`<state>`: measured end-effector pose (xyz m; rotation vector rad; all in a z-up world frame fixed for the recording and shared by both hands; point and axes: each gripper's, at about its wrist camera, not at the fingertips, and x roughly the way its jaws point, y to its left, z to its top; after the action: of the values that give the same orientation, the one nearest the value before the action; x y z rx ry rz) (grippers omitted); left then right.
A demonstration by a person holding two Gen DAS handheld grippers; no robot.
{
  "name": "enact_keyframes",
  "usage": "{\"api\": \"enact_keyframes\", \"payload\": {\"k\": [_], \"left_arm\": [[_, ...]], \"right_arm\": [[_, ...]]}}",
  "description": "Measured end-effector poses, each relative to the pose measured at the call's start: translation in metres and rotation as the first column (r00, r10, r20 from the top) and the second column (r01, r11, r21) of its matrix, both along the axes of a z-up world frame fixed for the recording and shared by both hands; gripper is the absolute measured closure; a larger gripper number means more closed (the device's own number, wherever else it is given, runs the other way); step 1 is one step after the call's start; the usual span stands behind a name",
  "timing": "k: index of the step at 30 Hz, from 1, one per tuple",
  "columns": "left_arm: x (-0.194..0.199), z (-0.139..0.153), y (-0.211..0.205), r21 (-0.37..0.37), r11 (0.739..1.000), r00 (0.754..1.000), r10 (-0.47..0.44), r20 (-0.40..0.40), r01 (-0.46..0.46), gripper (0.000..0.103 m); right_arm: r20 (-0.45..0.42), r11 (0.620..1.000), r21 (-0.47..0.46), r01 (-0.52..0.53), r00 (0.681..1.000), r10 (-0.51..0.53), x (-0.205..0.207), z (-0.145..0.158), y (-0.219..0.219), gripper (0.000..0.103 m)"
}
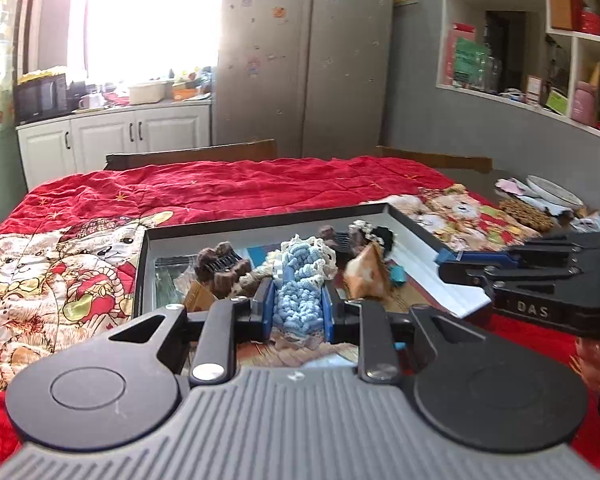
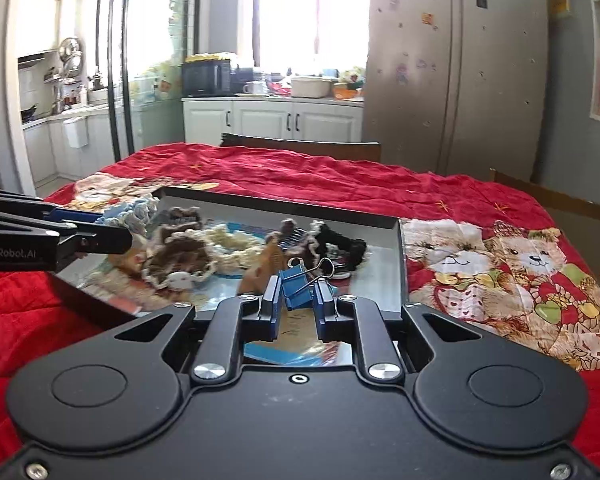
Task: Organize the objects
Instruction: 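Carry the blue clip and blue scrunchie over the tray and lower them in with both tools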
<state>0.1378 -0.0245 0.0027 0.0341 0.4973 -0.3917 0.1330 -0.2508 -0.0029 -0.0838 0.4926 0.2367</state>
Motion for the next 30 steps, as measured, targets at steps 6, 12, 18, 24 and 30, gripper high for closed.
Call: {"api": "enact_keyframes", "payload": {"k": [6, 12, 18, 24, 30], "left_arm": [[0.019, -0.009, -0.007, 0.027, 0.999, 0.999, 0.038, -0.003, -0.038, 0.076], [0.031, -0.025, -0.014, 0.082, 0.995, 0.999, 0.052, -0.002, -0.052, 0.076], [0.037, -0.033, -0.015, 0.089, 0.995, 0.998, 0.056, -0.018, -0.054, 0.075], [0.041, -0.038, -0.016, 0.093, 0.994, 0.998, 0.057, -0.032, -0.054, 0.075], [0.043, -0.040, -0.017, 0.096, 0.994, 0.998, 0.058, -0.039, -0.054, 0.075]], "right_arm": [[-0.013, 1.000, -0.006, 0.021, 1.000, -0.021, 0.013, -0.011, 0.001, 0.087], [-0.035, 0.999, -0.015, 0.044, 0.998, -0.045, 0.025, -0.023, 0.002, 0.087], [-0.064, 0.999, -0.017, 0.045, 0.997, -0.046, 0.032, -0.032, 0.002, 0.087], [-0.090, 0.999, -0.027, 0.045, 0.995, -0.047, 0.037, -0.038, 0.005, 0.087], [-0.102, 0.999, -0.017, 0.050, 0.993, -0.051, 0.041, -0.040, 0.004, 0.087]]}}
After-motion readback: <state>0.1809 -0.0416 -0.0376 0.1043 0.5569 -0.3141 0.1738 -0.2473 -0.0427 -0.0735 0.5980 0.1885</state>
